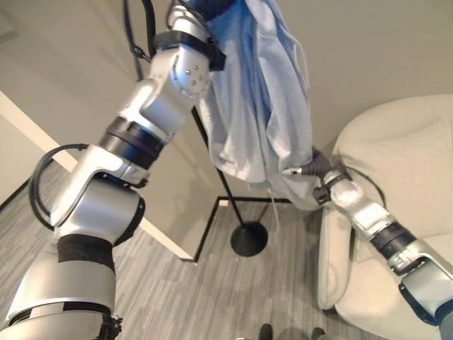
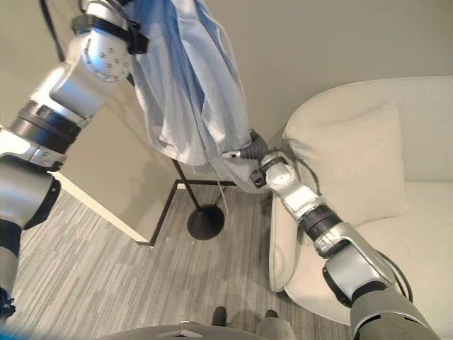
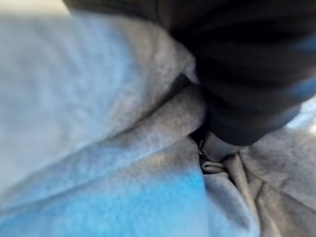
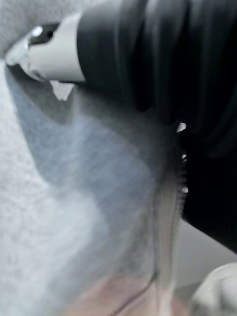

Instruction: Hang the clothes on the sofa on the clothes rack.

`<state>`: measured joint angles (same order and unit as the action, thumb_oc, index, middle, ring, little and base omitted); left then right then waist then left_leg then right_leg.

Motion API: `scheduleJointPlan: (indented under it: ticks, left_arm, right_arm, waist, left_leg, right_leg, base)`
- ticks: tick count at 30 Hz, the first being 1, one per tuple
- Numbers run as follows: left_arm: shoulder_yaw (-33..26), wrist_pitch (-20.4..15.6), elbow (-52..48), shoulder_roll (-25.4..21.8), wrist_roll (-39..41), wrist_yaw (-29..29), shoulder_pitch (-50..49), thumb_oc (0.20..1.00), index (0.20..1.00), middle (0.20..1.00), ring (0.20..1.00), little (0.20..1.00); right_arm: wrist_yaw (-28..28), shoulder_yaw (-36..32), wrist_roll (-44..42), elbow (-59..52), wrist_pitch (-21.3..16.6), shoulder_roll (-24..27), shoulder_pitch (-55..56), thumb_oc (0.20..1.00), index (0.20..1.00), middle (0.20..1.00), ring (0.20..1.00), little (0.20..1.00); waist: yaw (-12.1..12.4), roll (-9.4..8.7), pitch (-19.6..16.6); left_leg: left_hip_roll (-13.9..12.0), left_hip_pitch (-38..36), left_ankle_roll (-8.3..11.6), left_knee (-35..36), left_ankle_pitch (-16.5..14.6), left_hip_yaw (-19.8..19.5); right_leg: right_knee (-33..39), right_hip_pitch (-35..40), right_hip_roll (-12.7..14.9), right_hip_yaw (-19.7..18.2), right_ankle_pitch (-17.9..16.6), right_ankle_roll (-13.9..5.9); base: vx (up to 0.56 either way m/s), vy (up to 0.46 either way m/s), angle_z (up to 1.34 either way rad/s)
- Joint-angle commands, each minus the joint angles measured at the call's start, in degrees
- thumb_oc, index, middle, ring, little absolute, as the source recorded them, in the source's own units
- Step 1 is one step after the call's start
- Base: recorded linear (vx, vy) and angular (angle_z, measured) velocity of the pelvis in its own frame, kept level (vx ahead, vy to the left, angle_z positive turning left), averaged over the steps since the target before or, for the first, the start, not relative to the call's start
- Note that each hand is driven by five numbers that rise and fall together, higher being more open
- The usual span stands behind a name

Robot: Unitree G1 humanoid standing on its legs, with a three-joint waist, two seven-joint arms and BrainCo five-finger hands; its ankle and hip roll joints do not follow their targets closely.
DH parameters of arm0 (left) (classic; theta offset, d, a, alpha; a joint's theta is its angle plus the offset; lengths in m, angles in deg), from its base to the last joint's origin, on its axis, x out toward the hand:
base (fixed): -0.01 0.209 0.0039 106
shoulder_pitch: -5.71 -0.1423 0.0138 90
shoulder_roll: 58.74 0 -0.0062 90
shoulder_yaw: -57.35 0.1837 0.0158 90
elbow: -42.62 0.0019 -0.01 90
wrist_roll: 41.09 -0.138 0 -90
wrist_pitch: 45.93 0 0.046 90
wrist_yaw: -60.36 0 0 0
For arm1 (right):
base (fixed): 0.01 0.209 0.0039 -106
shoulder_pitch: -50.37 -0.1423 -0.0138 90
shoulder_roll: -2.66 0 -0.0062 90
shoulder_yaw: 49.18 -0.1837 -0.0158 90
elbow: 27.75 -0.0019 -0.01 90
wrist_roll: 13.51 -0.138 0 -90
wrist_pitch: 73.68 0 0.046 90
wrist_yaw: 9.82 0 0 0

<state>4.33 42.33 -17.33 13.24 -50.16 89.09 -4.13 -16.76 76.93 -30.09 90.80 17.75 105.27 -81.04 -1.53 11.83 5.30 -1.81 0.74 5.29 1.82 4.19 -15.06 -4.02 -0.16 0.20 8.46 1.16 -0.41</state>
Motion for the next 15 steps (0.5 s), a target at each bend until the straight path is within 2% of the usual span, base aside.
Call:
scheduleJointPlan:
  ticks: [1, 4, 9, 10, 11, 15]
  left_arm:
    - [-3.54, 0.26, 3.53, -2.36, 2.40, 2.79, 6.33, 0.200, 0.200, 0.200, 0.200, 0.200]
    - [-3.71, 0.32, 4.28, -0.22, 2.19, 3.90, 7.42, 0.200, 0.200, 0.200, 0.200, 0.200]
    - [-3.71, 0.32, 4.40, 0.56, 1.96, 4.36, 8.35, 0.200, 0.200, 0.200, 0.200, 0.200]
    - [-3.58, 0.26, 4.74, 1.02, 2.16, 4.67, 9.06, 0.200, 0.200, 0.200, 0.200, 0.200]
    - [-3.70, 0.21, 4.87, 1.21, 2.40, 4.79, 9.11, 0.200, 0.200, 0.200, 0.200, 0.200]
    - [-3.43, -0.06, 5.40, 1.59, 3.13, 4.98, 9.64, 0.200, 0.200, 0.200, 0.200, 0.200]
  right_arm:
    - [-0.16, -0.27, 3.21, 0.97, -1.50, -0.37, -2.30, 1.000, 1.000, 1.000, 1.000, 1.000]
    - [-0.87, 1.46, 5.03, 5.64, -1.61, -5.46, -2.78, 1.000, 1.000, 1.000, 1.000, 1.000]
    - [-0.68, 2.47, 5.34, 9.22, -1.36, -8.39, -1.93, 1.000, 1.000, 1.000, 1.000, 1.000]
    - [-0.18, 2.74, 4.41, 10.84, -1.34, -9.28, -1.52, 0.438, 0.438, 0.438, 0.438, 0.438]
    - [0.06, 2.83, 3.85, 11.56, -1.32, -9.67, -1.44, 0.200, 0.200, 0.200, 0.200, 0.200]
    - [0.19, 3.05, 2.99, 13.27, -1.34, -10.28, -1.28, 0.200, 0.200, 0.200, 0.200, 0.200]
  waist:
    - [1.46, -5.68, -3.14]
    - [1.54, -5.31, -3.33]
    - [1.60, -4.78, -3.23]
    - [1.70, -4.53, -3.17]
    - [1.78, -4.49, -3.20]
    - [1.99, -4.41, -3.31]
  left_leg:
    - [1.90, -0.05, -0.41, 3.18, 0.38, 0.61]
    - [1.94, -0.34, -0.58, 3.18, -0.31, 0.83]
    - [2.04, -0.55, -0.67, 3.18, -0.28, 0.84]
    - [2.10, -0.34, -0.68, 3.18, 0.32, 0.68]
    - [2.11, -0.33, -0.68, 3.18, 0.34, 0.58]
    - [2.29, -0.70, -0.66, 3.18, -0.24, 0.49]
  right_leg:
    - [7.50, 6.78, 3.56, -4.34, 1.60, -4.06]
    - [7.79, 7.05, 3.56, -4.65, 2.04, -3.94]
    - [7.78, 7.23, 3.63, -4.73, 2.07, -3.96]
    - [7.71, 7.02, 3.72, -4.51, 1.65, -4.05]
    - [7.77, 7.10, 3.76, -4.42, 1.64, -4.07]
    - [8.13, 7.74, 3.87, -4.27, 2.07, -4.03]
  base:
    - [0.00, 0.000, 0.00]
    - [0.00, 0.013, 0.04]
    - [0.01, 0.005, 0.01]
    - [0.02, 0.015, 0.04]
    - [0.00, 0.000, 0.00]
    - [0.03, 0.002, 0.04]
